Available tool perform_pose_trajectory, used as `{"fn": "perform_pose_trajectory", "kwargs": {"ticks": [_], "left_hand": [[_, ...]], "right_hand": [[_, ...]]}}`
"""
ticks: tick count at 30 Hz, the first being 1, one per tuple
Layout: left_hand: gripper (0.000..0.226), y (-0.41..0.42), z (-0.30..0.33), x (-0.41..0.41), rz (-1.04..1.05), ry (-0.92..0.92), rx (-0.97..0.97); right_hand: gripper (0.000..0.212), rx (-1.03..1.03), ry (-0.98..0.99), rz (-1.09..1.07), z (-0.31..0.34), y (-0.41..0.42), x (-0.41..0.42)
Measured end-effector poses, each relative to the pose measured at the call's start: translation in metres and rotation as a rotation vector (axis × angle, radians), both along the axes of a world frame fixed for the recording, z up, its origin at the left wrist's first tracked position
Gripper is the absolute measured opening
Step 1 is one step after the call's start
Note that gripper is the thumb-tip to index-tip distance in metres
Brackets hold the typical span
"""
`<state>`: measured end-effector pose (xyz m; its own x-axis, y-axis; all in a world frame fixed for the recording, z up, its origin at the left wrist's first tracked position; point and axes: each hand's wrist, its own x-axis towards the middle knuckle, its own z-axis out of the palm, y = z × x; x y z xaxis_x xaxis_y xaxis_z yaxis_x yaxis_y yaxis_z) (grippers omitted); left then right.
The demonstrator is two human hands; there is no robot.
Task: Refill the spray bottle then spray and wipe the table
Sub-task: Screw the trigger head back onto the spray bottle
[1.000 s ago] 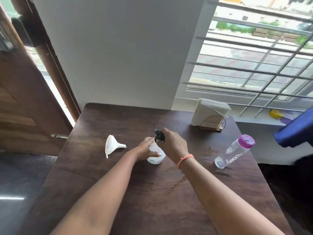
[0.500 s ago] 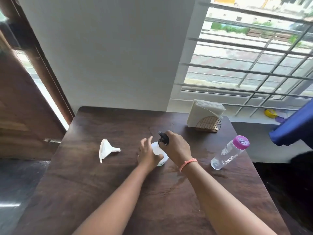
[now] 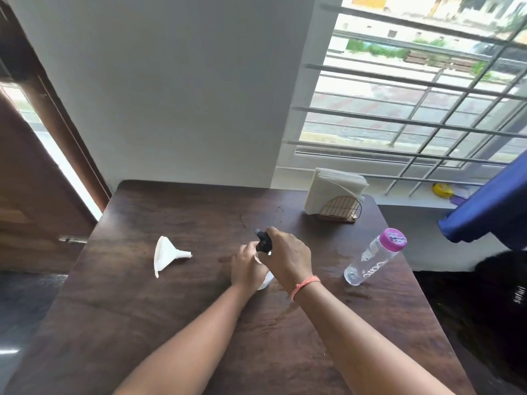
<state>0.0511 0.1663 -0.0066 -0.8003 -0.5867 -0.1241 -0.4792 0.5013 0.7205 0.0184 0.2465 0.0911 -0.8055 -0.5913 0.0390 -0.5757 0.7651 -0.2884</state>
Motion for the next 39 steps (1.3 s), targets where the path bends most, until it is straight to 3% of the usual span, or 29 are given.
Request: {"fn": "perform_pose_trajectory", "kwargs": {"ticks": [2,4,7,10,15,18,22,27,31,34,39], "left_hand": [[0.045,0.018,-0.004,0.007,0.180,0.067,0.083],[0.063,0.026,-0.002,0.010,0.233,0.074,0.221],[0.089,0.021,-0.001,0.011,0.183,0.005,0.427],[0.084,-0.010,0.002,0.015,0.073,-0.133,0.554],[0.074,-0.052,0.017,0.008,-0.330,-0.235,0.427],[0.058,-0.040,0.017,0.002,-0.422,-0.210,0.406],[0.065,-0.029,-0.007,0.004,-0.330,-0.164,0.341],[0.063,-0.003,-0.009,0.011,-0.246,-0.054,0.115],[0.055,0.022,-0.015,0.023,-0.007,0.044,0.106],[0.072,0.026,-0.019,0.029,-0.059,0.070,0.130],[0.072,-0.001,-0.010,0.036,-0.048,0.117,0.323]], "right_hand": [[0.025,0.003,-0.009,-0.012,0.000,0.002,0.000],[0.024,-0.004,-0.022,-0.031,0.000,0.006,-0.001],[0.024,-0.005,-0.033,-0.035,0.001,0.011,-0.004],[0.025,-0.020,-0.023,0.004,0.001,0.014,-0.004],[0.023,0.035,0.031,0.086,0.002,0.014,-0.004],[0.021,0.078,0.057,0.120,0.005,0.010,-0.004],[0.015,0.112,0.096,0.129,0.006,0.008,-0.003],[0.011,0.114,0.111,0.050,0.002,0.006,0.002],[0.008,0.092,0.140,0.029,0.000,0.008,0.000],[0.012,0.076,0.128,0.001,0.003,0.017,-0.008],[0.025,0.078,0.019,0.073,0.009,0.031,-0.021]]}}
